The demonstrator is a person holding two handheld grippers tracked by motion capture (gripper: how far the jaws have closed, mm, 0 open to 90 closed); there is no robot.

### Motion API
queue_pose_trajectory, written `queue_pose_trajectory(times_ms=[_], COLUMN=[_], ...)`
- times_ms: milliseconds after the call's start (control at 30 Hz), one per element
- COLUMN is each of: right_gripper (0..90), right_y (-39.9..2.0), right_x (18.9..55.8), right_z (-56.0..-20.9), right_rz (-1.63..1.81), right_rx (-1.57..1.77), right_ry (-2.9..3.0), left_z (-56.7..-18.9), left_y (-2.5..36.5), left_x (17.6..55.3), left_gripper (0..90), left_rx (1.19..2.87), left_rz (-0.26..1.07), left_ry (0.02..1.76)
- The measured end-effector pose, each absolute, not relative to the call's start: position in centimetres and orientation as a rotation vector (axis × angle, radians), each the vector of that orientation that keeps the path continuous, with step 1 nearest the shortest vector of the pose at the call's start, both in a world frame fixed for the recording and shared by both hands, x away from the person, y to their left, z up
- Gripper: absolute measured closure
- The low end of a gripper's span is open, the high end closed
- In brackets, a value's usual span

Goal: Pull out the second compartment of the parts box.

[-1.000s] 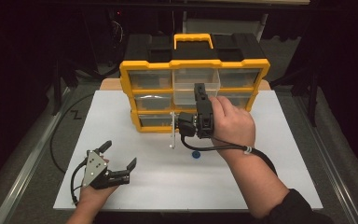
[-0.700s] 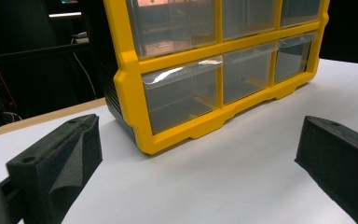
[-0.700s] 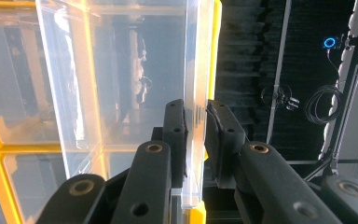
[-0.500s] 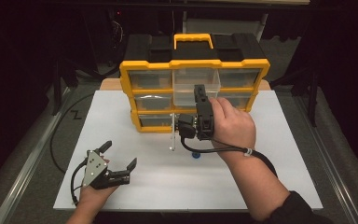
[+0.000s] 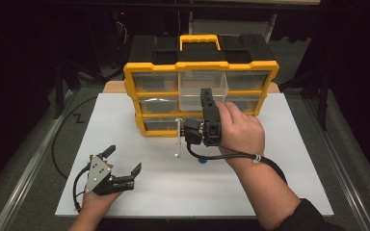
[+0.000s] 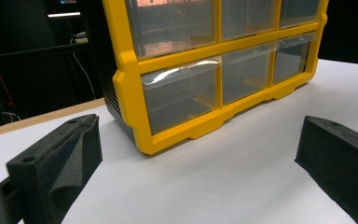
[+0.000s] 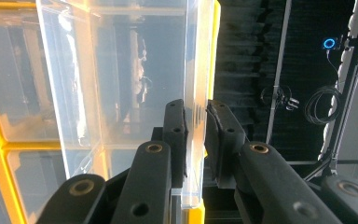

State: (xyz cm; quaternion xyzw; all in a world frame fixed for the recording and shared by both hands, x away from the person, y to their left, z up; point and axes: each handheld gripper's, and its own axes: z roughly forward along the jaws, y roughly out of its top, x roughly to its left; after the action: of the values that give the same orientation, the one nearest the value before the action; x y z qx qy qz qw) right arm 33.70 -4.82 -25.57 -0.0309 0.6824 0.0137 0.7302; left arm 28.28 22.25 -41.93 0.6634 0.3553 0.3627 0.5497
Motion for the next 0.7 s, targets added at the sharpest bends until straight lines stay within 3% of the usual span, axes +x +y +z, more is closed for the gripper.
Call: queue_pose_trajectory(times_ms=[700], right_gripper=[81.3], right_y=[-4.9], right_x=[32.76], right_z=[-25.57], right_rz=[0.029], right_rx=[-0.074], right_ry=[1.497], left_z=[-41.9], left_y=[22.28], left_x=[28.25], left_gripper=[1.0], left_rx=[1.564], left_rz=[0.855], left_ry=[0.839])
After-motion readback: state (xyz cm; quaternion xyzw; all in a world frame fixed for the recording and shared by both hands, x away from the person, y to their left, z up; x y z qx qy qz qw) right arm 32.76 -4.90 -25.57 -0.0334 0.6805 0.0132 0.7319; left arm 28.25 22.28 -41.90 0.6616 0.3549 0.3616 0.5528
